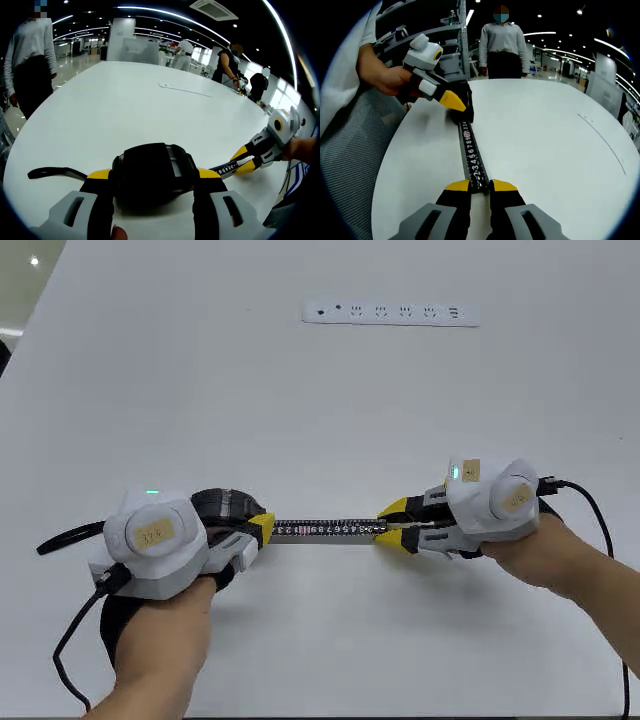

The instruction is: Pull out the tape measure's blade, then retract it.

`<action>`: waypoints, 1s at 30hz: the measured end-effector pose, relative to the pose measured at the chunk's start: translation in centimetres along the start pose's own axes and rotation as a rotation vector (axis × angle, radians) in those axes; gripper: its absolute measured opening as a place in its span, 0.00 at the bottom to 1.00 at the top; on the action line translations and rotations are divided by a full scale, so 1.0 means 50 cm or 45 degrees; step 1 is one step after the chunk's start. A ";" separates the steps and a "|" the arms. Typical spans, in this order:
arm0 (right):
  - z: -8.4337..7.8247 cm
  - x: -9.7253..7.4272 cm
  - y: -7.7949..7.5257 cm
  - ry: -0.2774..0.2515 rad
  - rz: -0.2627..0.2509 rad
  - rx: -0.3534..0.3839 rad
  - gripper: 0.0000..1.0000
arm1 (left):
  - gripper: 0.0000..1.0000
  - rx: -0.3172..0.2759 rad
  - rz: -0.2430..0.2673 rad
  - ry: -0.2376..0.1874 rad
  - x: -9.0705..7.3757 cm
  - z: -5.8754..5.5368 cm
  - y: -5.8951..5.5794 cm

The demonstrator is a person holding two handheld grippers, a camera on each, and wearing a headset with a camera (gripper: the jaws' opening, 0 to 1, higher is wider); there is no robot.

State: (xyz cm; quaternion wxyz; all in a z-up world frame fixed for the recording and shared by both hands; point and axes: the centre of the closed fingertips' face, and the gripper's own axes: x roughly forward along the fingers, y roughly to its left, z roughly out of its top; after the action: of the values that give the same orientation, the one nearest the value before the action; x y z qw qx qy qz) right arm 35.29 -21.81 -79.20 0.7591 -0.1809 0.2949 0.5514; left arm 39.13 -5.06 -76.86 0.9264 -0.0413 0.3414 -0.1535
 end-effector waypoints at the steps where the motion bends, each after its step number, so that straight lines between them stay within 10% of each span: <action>1: 0.003 0.006 0.001 -0.002 0.005 -0.007 0.11 | 0.59 -0.002 0.000 0.000 0.000 0.000 0.001; 30: 0.092 0.111 0.025 -0.092 0.070 0.014 0.11 | 0.60 -0.035 -0.011 -0.003 0.000 0.001 -0.002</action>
State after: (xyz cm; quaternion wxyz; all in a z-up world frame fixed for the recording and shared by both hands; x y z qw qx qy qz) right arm 36.48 -14.57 -79.21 0.7548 -0.1483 0.2752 0.5767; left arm 39.15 -5.14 -76.81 0.9255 -0.0558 0.3421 -0.1528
